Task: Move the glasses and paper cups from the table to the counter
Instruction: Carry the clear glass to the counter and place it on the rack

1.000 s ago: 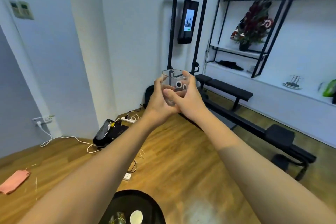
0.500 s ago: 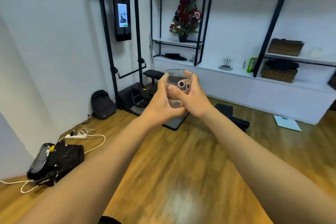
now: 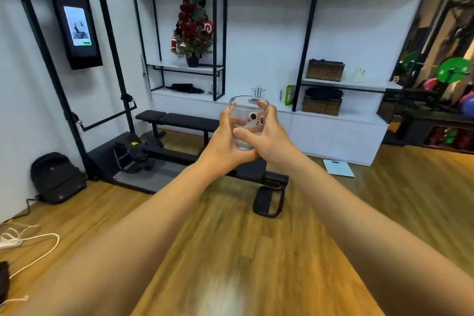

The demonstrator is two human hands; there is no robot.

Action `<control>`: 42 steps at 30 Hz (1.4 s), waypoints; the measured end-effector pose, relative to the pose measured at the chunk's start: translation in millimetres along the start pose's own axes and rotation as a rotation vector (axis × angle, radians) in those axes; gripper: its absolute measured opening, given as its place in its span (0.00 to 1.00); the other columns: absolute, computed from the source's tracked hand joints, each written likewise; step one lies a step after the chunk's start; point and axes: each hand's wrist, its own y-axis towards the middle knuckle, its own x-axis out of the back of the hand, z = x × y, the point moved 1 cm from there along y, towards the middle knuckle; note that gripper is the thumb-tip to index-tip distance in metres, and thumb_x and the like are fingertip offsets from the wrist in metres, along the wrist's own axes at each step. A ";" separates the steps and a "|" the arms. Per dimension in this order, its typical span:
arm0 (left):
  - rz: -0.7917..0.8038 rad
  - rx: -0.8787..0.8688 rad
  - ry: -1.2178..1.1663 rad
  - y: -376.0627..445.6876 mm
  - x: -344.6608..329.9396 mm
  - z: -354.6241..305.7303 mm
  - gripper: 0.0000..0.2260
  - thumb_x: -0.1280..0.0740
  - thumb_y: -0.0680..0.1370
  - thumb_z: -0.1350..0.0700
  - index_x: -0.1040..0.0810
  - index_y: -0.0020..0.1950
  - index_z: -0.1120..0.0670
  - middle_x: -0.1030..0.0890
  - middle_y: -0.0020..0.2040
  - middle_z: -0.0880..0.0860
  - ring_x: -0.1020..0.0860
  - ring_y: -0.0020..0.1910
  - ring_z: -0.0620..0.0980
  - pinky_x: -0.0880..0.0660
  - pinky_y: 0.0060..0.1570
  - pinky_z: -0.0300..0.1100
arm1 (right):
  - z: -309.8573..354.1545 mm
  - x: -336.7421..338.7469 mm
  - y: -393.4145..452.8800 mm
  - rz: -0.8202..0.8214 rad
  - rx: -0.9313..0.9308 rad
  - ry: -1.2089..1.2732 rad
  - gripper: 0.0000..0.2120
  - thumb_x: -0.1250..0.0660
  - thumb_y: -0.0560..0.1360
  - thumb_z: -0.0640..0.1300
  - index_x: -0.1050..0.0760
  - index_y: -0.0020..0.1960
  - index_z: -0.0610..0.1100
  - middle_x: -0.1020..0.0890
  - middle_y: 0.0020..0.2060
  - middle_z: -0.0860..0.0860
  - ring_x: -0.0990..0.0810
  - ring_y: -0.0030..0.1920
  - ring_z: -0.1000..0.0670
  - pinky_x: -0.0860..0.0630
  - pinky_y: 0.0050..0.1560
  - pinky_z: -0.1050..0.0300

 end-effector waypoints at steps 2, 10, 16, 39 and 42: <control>0.005 0.005 -0.052 25.9 -31.8 3.3 0.52 0.18 0.67 0.51 0.51 0.79 0.39 0.29 0.62 0.42 0.22 0.58 0.41 0.22 0.52 0.35 | -18.6 29.2 11.4 -0.029 -0.004 -0.001 0.42 0.24 0.72 0.51 0.46 0.77 0.49 0.28 0.69 0.46 0.24 0.65 0.47 0.26 0.66 0.47; 0.036 0.527 -0.935 142.4 -139.7 25.0 0.16 0.36 0.81 0.38 0.25 0.59 0.49 0.14 0.48 0.54 0.13 0.42 0.49 0.18 0.40 0.55 | -109.4 120.3 68.6 -0.159 -0.086 0.014 0.42 0.24 0.73 0.49 0.46 0.77 0.51 0.26 0.65 0.50 0.23 0.62 0.50 0.26 0.61 0.54; 0.050 0.587 -0.966 251.7 -209.0 73.4 0.29 0.33 0.73 0.31 0.24 0.59 0.54 0.16 0.49 0.58 0.13 0.42 0.55 0.19 0.35 0.55 | -191.2 182.7 150.4 -0.192 -0.083 -0.019 0.40 0.25 0.74 0.44 0.45 0.76 0.44 0.25 0.61 0.53 0.23 0.56 0.61 0.30 0.45 0.80; 0.079 -0.030 -0.121 667.7 -414.0 251.4 0.51 0.17 0.64 0.54 0.46 0.76 0.38 0.27 0.58 0.42 0.21 0.54 0.36 0.21 0.52 0.33 | -454.9 413.9 500.0 -0.201 -0.108 -0.063 0.43 0.24 0.73 0.49 0.46 0.78 0.45 0.29 0.64 0.50 0.26 0.61 0.53 0.33 0.48 0.75; 0.071 -0.005 -0.141 723.4 -442.0 270.1 0.53 0.18 0.59 0.46 0.49 0.75 0.31 0.27 0.57 0.38 0.21 0.53 0.36 0.20 0.49 0.36 | -481.7 449.7 543.9 -0.176 -0.111 -0.057 0.44 0.24 0.73 0.51 0.47 0.78 0.46 0.28 0.63 0.50 0.26 0.62 0.51 0.31 0.51 0.70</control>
